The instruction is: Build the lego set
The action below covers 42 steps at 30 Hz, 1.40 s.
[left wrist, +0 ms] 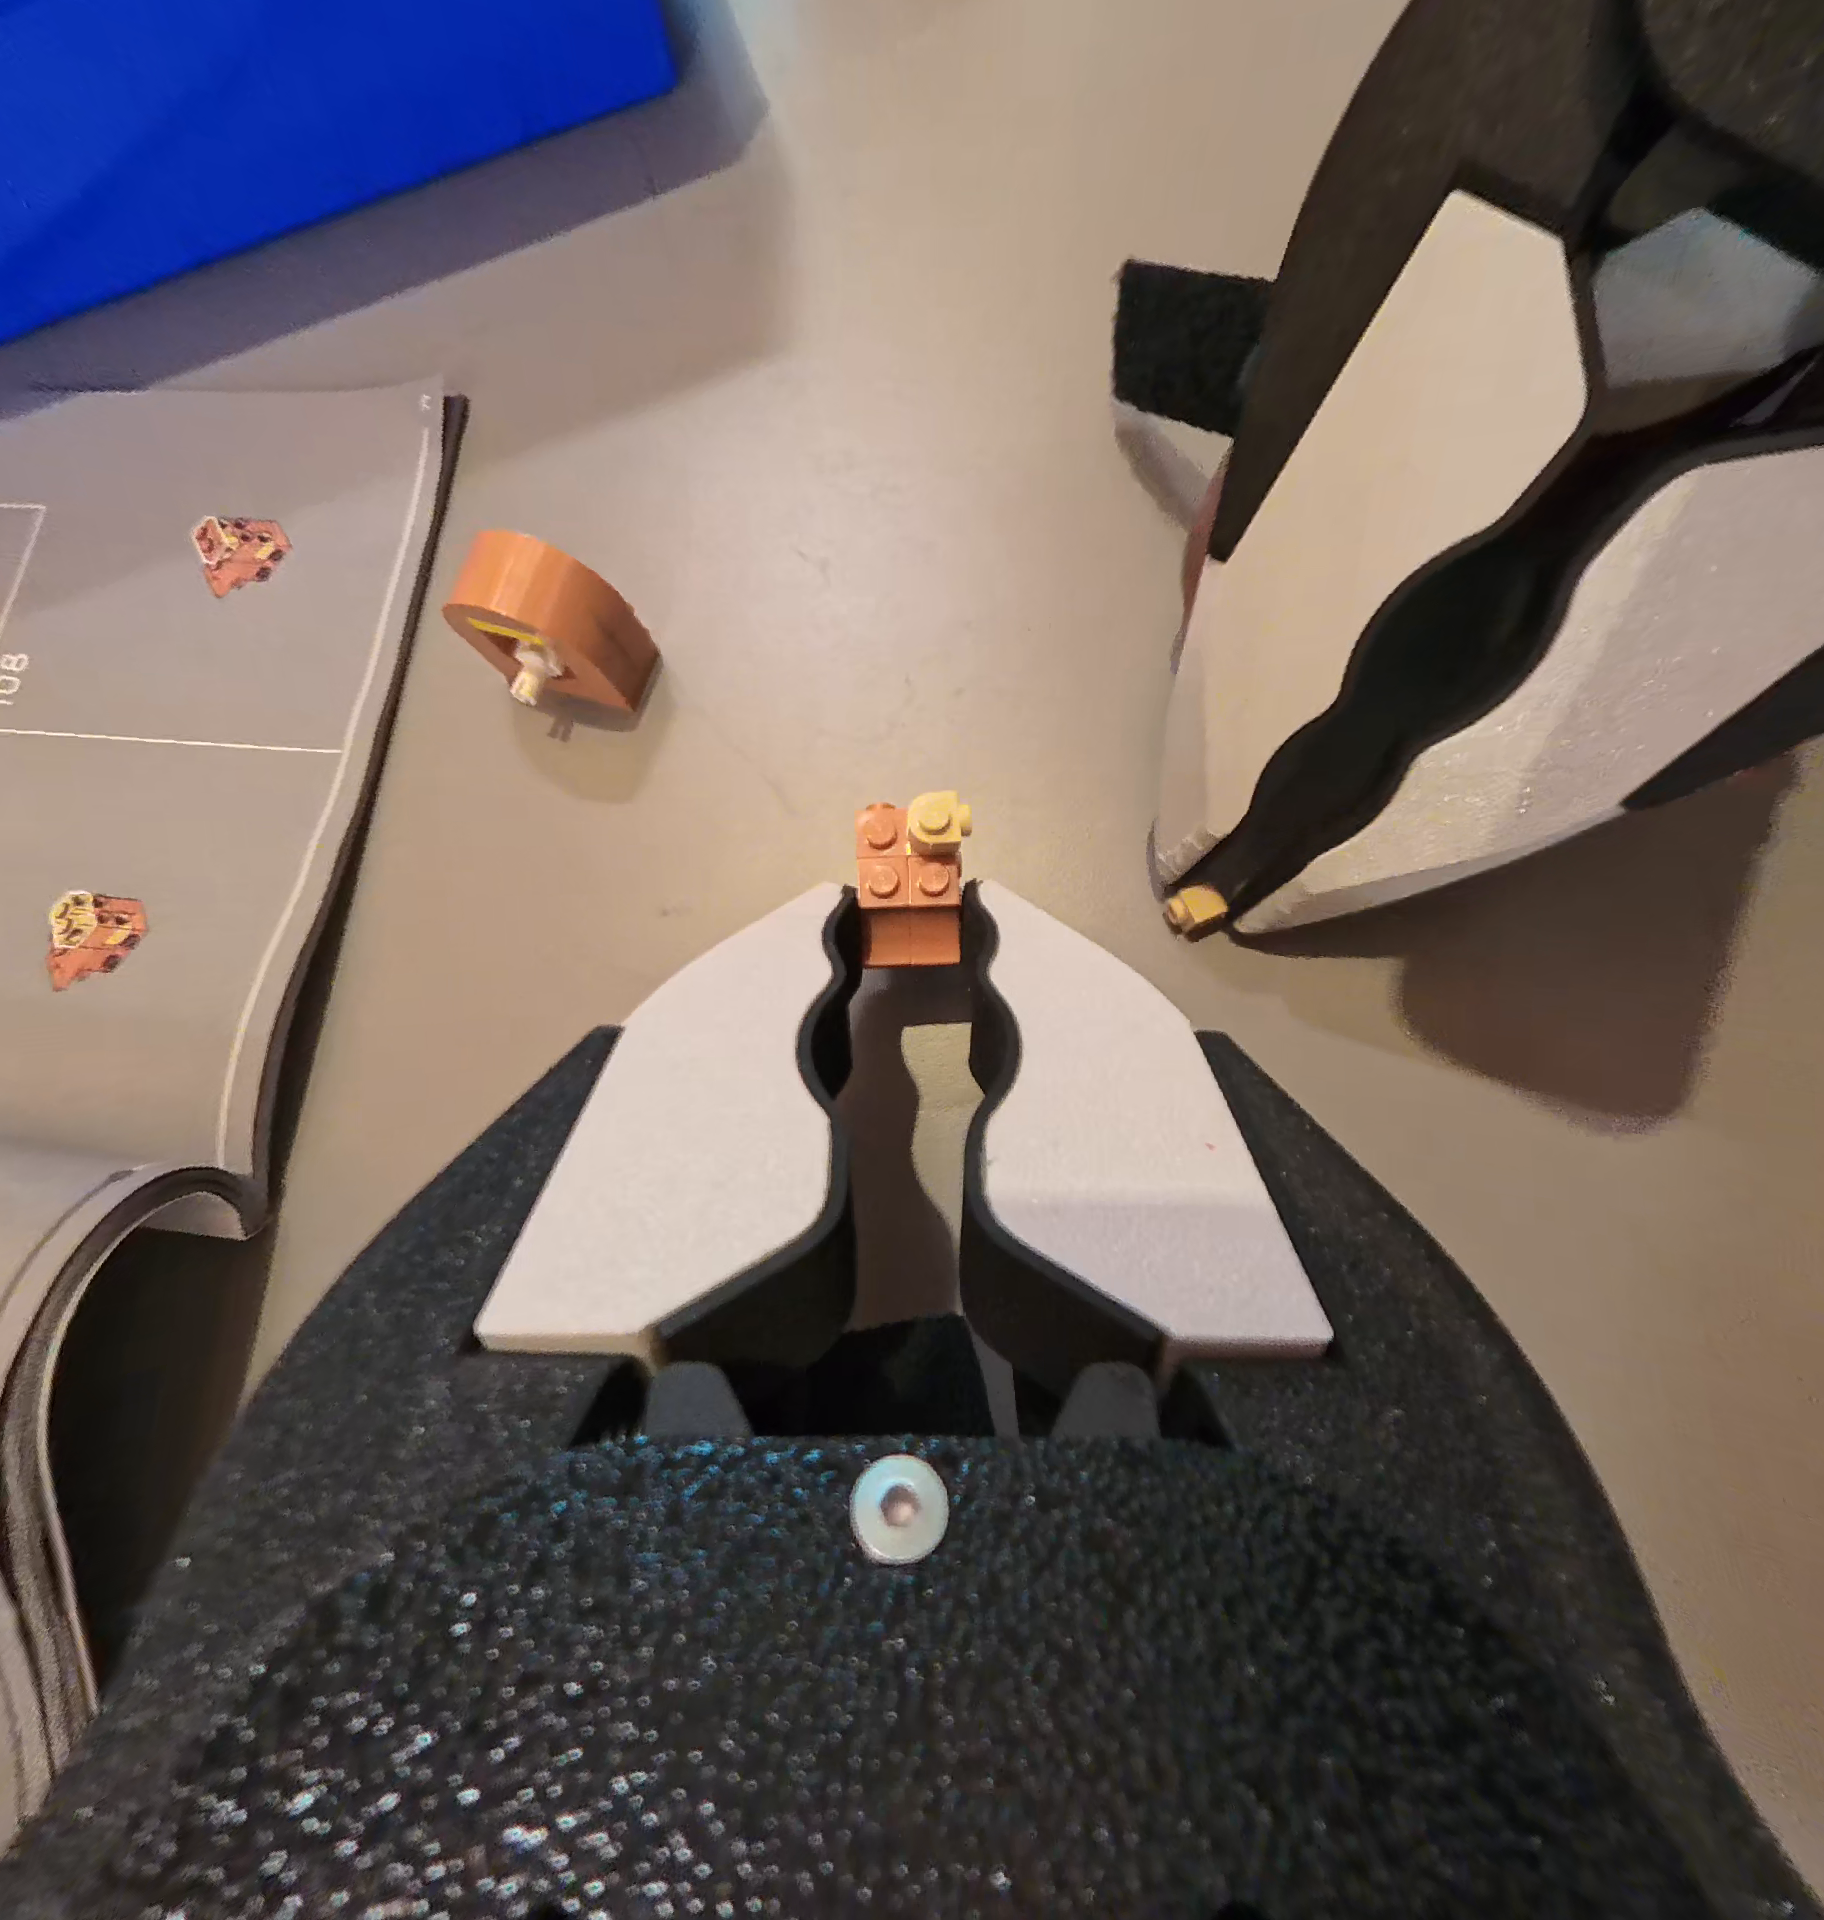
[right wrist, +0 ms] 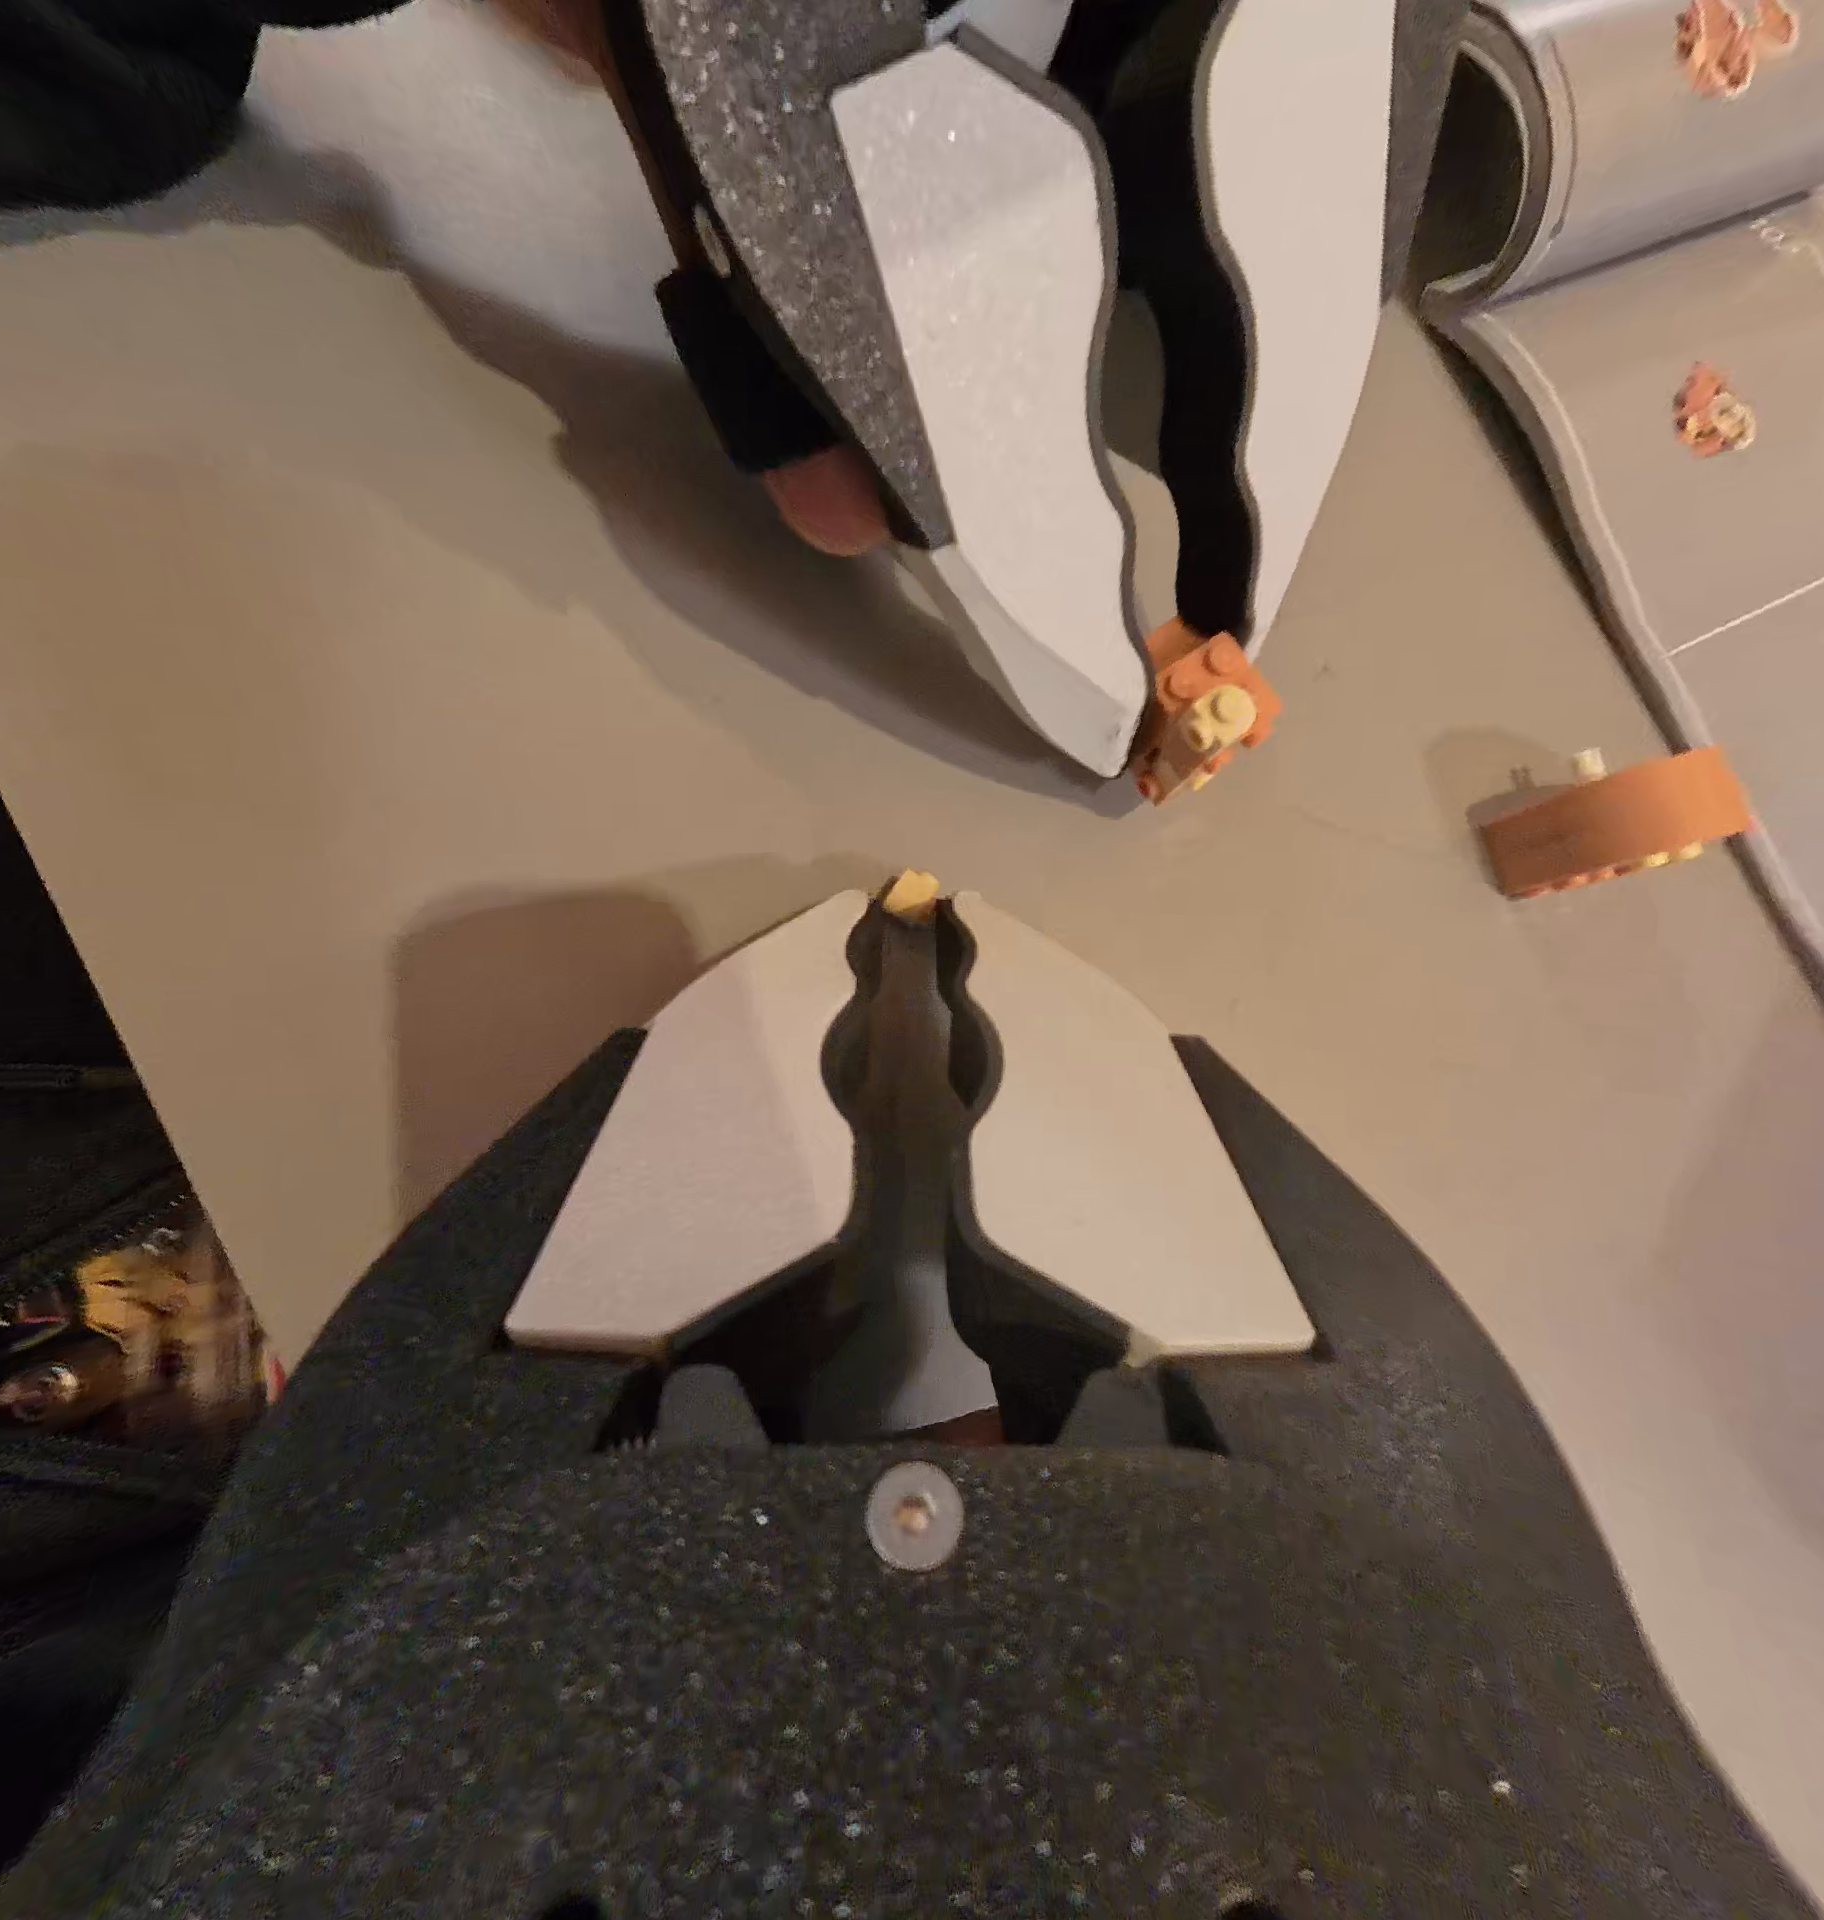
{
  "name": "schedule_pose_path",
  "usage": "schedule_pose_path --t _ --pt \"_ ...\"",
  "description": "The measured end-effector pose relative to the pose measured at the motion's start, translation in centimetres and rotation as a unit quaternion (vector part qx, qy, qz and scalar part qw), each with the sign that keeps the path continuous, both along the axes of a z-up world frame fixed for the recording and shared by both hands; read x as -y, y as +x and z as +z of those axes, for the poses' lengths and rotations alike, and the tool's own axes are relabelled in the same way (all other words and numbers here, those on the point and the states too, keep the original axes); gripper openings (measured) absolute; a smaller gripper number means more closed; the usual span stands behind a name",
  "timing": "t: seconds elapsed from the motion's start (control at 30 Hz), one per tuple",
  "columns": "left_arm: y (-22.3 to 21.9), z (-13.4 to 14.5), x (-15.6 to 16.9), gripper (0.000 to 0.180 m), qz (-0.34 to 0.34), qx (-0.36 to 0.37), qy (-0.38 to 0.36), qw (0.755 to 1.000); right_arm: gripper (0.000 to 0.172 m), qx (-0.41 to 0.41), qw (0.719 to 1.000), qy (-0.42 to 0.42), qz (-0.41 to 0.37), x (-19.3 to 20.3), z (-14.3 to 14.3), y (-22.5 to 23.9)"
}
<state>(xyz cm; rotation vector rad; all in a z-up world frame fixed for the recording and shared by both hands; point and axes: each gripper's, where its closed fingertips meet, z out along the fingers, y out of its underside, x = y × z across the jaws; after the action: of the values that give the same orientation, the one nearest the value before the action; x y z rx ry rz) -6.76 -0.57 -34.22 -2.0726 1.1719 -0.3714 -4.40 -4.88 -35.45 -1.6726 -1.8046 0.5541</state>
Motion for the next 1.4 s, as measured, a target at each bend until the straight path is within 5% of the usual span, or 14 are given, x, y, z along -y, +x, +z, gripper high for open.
schedule_pose_path --t 0.3,0.9,1.4 --pt "-0.7 0.1 -0.4 0.018 0.014 -0.006 0.004 1.000 0.017 0.043 0.963 0.215 0.158 -0.6 1.4 0.9" --pt "-1.0 0.1 -0.6 0.017 0.023 -0.002 -0.001 1.000 0.016 -0.004 0.993 0.065 0.102 -0.5 1.4 -0.5" --pt "-1.1 0.2 -0.6 0.017 0.023 -0.001 -0.001 1.000 0.004 0.017 0.986 0.090 0.138 0.6 0.9 0.4"
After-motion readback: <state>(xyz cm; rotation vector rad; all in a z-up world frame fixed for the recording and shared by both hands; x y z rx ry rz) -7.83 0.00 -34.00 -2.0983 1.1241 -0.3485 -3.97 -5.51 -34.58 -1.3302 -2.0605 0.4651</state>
